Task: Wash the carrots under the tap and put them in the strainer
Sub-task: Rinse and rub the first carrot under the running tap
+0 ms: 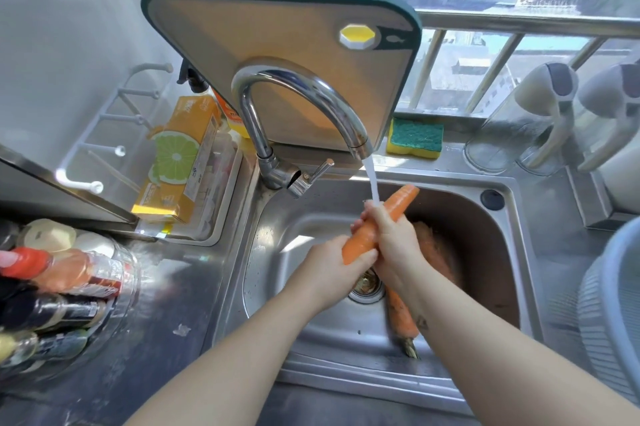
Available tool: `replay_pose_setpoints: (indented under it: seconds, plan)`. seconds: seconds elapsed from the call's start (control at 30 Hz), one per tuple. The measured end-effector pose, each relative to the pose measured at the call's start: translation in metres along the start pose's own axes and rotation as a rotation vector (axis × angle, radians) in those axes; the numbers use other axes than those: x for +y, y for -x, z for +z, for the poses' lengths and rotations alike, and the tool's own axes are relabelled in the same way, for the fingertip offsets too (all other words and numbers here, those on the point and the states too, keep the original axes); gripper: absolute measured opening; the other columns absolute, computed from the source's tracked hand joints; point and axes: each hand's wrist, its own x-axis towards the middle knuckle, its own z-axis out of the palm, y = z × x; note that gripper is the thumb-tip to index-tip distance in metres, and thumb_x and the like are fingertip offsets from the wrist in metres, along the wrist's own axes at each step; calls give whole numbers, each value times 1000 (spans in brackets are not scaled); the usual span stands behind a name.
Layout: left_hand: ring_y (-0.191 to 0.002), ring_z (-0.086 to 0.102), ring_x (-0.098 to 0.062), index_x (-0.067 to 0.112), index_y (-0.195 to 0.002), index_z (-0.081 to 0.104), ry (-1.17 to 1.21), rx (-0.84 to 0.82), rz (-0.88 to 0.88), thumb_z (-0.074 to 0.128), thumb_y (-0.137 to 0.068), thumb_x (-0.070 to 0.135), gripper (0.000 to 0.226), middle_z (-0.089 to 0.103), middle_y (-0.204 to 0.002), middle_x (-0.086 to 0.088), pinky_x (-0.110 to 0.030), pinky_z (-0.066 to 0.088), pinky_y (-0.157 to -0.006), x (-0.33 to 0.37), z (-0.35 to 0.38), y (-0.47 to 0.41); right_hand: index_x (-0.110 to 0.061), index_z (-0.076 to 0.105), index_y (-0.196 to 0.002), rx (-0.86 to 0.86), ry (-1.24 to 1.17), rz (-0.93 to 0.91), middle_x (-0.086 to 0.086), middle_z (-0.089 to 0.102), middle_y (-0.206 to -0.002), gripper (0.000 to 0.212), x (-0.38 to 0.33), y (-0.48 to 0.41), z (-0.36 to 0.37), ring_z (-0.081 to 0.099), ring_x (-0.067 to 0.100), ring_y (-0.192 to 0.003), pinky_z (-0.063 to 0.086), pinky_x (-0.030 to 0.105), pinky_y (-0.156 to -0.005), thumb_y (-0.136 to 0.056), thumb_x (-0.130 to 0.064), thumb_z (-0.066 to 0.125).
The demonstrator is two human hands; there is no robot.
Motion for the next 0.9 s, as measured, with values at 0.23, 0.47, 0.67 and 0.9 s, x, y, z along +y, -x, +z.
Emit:
replay_pose_setpoints:
  seconds: [0.23,0.47,0.67,0.9]
  plan:
    - [-54,57,-12,27,-82,54,61,-71,-41,55,-90,44,19,61,-68,5,-17,39,-40,8,-9,1,-1,51,-106,-148,256,-41,14,60,-89,20,-5,5,-11,68,24,-79,57,40,-76,-92,-11,60]
    - [-55,59,-12,31,-78,52,-8,-84,-33,55,-89,45,19,60,-66,8,-26,45,-47,2,-17,1,-4,51,-102,-193,186,89,12,60,-90,15,-7,5,-7,70,22,-77,58,39,-77,-96,-17,54]
    - [-63,58,-13,30,-95,54,-107,-53,-39,55,-87,49,20,61,-74,7,-27,43,-54,8,-10,5,-7,54,-93,-57,188,57,11,62,-81,16,-6,6,-3,68,25,-71,58,39,-74,-97,-22,52]
    - [-56,60,-16,28,-81,51,14,-88,-74,53,-89,48,21,61,-68,4,-32,51,-56,1,-19,8,-2,51,-109,-283,188,134,13,62,-93,19,-9,9,-9,68,24,-87,56,36,-78,-93,-8,57]
